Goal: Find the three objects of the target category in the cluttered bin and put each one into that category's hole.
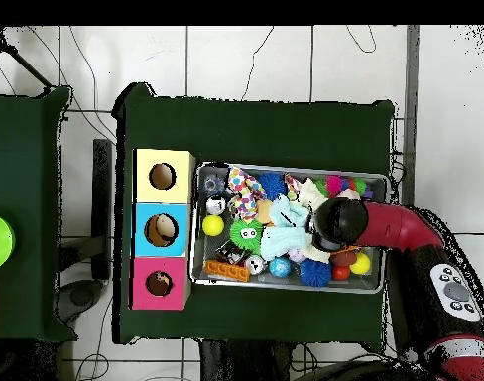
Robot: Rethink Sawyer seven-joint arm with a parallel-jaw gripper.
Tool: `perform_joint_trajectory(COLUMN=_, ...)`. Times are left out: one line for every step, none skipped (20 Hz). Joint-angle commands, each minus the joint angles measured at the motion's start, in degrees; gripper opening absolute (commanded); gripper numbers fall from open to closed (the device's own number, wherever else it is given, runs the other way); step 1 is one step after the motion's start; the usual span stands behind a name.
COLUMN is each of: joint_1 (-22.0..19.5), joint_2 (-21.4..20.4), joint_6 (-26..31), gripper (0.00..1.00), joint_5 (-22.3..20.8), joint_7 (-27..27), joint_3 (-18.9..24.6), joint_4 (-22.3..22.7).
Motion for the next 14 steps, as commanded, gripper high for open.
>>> perform_joint_trajectory(joint_1=-0.05, joint_2=-0.65, joint_6=2.46, gripper=0.0, joint_5=-2.06, joint_7=-9.48, joint_3=4.31, joint_4=2.61)
perform_joint_trajectory(joint_1=-0.15, joint_2=-1.35, joint_6=3.45, gripper=0.0, joint_5=-1.32, joint_7=-9.64, joint_3=4.68, joint_4=3.29)
perform_joint_trajectory(joint_1=-0.28, joint_2=-2.16, joint_6=4.43, gripper=0.0, joint_5=-0.48, joint_7=-9.74, joint_3=5.08, joint_4=4.15)
perform_joint_trajectory(joint_1=-0.29, joint_2=-2.84, joint_6=5.23, gripper=0.0, joint_5=0.29, joint_7=-9.59, joint_3=5.44, joint_4=4.85)
perform_joint_trajectory(joint_1=-0.24, joint_2=-3.7, joint_6=6.12, gripper=0.0, joint_5=1.21, joint_7=-9.31, joint_3=5.87, joint_4=5.56)
perform_joint_trajectory(joint_1=-0.2, joint_2=-4.56, joint_6=7.01, gripper=0.0, joint_5=2.14, joint_7=-9.03, joint_3=6.29, joint_4=6.28)
perform_joint_trajectory(joint_1=0.08, joint_2=-5.29, joint_6=7.91, gripper=0.0, joint_5=2.97, joint_7=-8.48, joint_3=6.58, joint_4=6.64)
perform_joint_trajectory(joint_1=0.24, joint_2=-6.15, joint_6=8.34, gripper=0.0, joint_5=3.8, joint_7=-7.87, joint_3=6.93, joint_4=7.26)
perform_joint_trajectory(joint_1=0.49, joint_2=-6.61, joint_6=9.0, gripper=0.0, joint_5=4.61, joint_7=-7.29, joint_3=7.26, joint_4=7.33)
perform_joint_trajectory(joint_1=0.64, joint_2=-7.2, joint_6=9.34, gripper=0.0, joint_5=5.43, joint_7=-6.7, joint_3=7.66, joint_4=7.8)
perform_joint_trajectory(joint_1=0.95, joint_2=-7.64, joint_6=9.7, gripper=0.0, joint_5=6.06, joint_7=-6.16, joint_3=7.94, joint_4=7.99)
perform_joint_trajectory(joint_1=1.26, joint_2=-8.08, joint_6=10.07, gripper=0.0, joint_5=6.69, joint_7=-5.61, joint_3=8.23, joint_4=8.18)
perform_joint_trajectory(joint_1=1.55, joint_2=-8.16, joint_6=10.29, gripper=0.0, joint_5=7.24, joint_7=-5.12, joint_3=8.51, joint_4=8.15)
perform_joint_trajectory(joint_1=1.82, joint_2=-8.31, joint_6=10.4, gripper=0.0, joint_5=7.81, joint_7=-4.57, joint_3=8.74, joint_4=8.36)
